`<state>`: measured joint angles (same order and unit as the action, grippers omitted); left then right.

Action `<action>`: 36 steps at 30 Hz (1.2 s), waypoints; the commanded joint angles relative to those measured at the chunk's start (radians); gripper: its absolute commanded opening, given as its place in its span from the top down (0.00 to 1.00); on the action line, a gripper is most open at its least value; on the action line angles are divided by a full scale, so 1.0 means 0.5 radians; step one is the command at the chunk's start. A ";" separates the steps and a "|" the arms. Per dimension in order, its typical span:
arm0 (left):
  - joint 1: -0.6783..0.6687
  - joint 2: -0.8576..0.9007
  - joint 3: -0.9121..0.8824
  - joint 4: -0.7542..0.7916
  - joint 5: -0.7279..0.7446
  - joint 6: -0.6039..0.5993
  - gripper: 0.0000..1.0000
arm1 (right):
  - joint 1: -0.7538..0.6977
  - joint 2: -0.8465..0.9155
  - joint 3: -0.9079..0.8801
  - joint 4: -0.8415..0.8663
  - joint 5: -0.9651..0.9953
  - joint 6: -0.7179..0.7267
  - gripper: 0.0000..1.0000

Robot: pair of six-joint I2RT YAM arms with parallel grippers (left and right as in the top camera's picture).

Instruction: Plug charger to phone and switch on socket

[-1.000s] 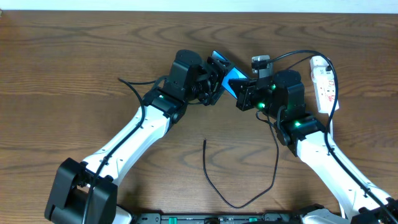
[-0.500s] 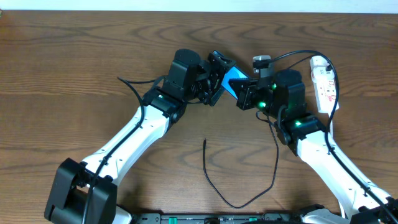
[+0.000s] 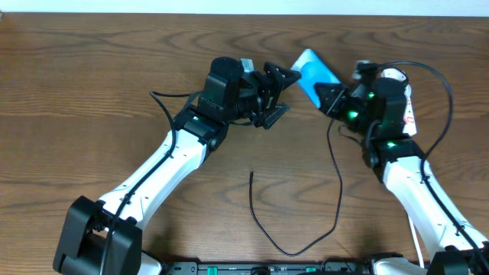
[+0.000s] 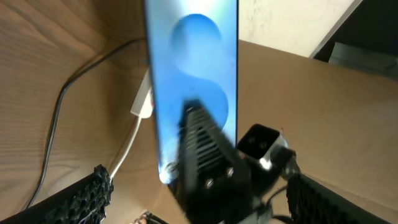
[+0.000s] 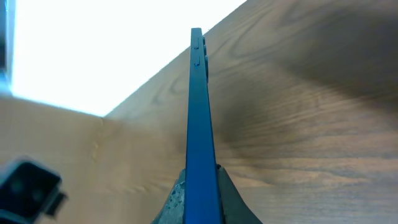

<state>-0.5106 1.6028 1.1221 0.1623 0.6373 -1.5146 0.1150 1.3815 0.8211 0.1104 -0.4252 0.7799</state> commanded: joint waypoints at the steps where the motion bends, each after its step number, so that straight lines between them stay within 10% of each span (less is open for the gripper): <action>1: 0.011 -0.038 0.019 0.009 0.079 0.033 0.10 | -0.107 -0.014 0.033 0.027 -0.108 0.452 0.99; 36: 0.076 -0.037 0.019 0.002 -0.532 -0.025 0.10 | 0.098 -0.014 0.033 0.283 -0.651 2.096 0.99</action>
<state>-0.4747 1.6028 1.1221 0.1612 0.4080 -1.4742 0.1474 1.3815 0.8207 0.2230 -0.7437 1.7653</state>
